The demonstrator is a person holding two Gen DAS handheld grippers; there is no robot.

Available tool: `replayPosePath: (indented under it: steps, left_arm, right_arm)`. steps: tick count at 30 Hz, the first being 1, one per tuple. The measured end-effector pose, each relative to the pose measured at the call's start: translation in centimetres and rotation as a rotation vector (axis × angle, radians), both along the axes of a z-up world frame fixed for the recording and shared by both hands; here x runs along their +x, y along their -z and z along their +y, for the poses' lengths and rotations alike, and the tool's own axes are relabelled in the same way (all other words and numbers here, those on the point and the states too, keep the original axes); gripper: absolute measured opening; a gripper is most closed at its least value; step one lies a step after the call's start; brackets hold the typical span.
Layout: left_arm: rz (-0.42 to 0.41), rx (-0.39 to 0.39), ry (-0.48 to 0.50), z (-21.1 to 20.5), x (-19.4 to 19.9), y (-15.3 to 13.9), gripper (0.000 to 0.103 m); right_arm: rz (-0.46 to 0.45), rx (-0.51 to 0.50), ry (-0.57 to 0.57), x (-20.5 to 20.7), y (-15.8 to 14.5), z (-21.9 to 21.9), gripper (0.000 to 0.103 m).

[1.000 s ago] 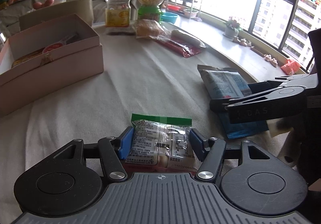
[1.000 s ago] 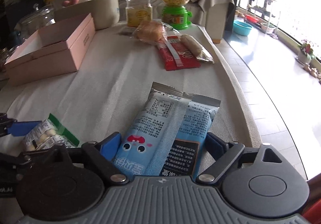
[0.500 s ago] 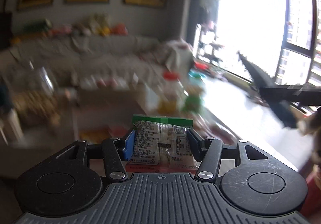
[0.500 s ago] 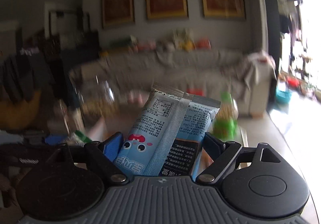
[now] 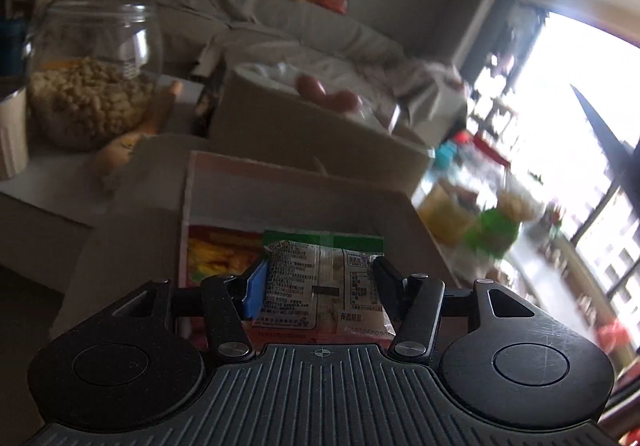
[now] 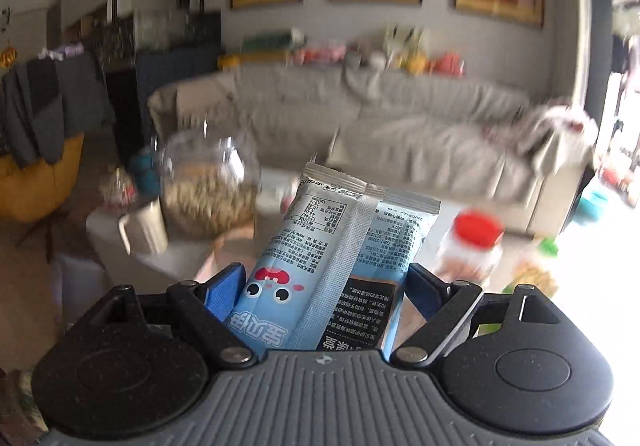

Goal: Organize snacks
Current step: 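Drop the clear packet into the pink box while the right gripper drops the blue bag in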

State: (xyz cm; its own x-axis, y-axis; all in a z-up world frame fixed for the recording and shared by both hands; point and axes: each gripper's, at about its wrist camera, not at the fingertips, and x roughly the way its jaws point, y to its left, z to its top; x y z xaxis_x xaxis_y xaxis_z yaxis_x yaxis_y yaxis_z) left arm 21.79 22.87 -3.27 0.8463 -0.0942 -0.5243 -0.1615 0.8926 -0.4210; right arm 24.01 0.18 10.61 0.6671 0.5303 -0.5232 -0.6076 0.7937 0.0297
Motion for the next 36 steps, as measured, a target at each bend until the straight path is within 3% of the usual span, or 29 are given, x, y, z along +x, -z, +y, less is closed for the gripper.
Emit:
replayPosePath:
  steps: [2, 7, 9, 12, 14, 17, 20, 24, 28, 32, 36]
  left_arm:
    - [-0.026, -0.024, -0.01, 1.2, -0.9, -0.2, 0.06]
    - [0.006, 0.088, 0.148, 0.6, -1.3, -0.1, 0.061]
    - [0.005, 0.099, 0.142, 0.6, -1.8, 0.2, 0.06]
    - [0.004, 0.104, 0.166, 0.4, -2.4, 0.3, 0.058]
    - [0.019, 0.129, 0.17, -0.1, -2.5, -0.1, 0.057]
    - [-0.027, 0.04, 0.188, 0.1, -2.5, -0.9, 0.058]
    - [-0.059, -0.092, 0.097, 1.4, -1.6, -1.7, 0.057]
    - [-0.117, -0.067, 0.081, -0.2, -1.6, -3.3, 0.057]
    - [-0.144, -0.097, 0.219, -4.4, -2.4, -3.4, 0.057]
    - [-0.076, -0.077, 0.355, -9.3, -3.4, -2.2, 0.057]
    - [0.025, -0.04, 0.405, -12.5, -4.8, -0.5, 0.057]
  right_arm:
    - [0.049, -0.035, -0.029, 1.1, 2.2, 1.7, 0.087]
    - [0.18, -0.03, -0.069, 4.5, 5.8, 6.1, 0.087]
    - [0.244, 0.0, -0.074, 6.1, 7.3, 7.1, 0.087]
    - [0.393, -0.032, -0.093, 8.9, 9.5, 8.6, 0.087]
    - [0.417, -0.021, -0.047, 9.7, 9.9, 8.3, 0.087]
    - [0.366, 0.054, -0.03, 9.5, 8.2, 5.9, 0.087]
    - [0.212, 0.027, -0.017, 7.6, 5.6, 2.5, 0.087]
    - [0.015, -0.079, 0.122, 6.1, 4.3, -2.8, 0.096]
    - [0.101, -0.066, 0.289, 7.5, 6.5, -8.4, 0.096]
    - [0.203, 0.029, 0.367, 9.7, 10.6, -11.2, 0.096]
    - [0.169, -0.085, 0.365, 11.6, 14.7, -10.3, 0.096]
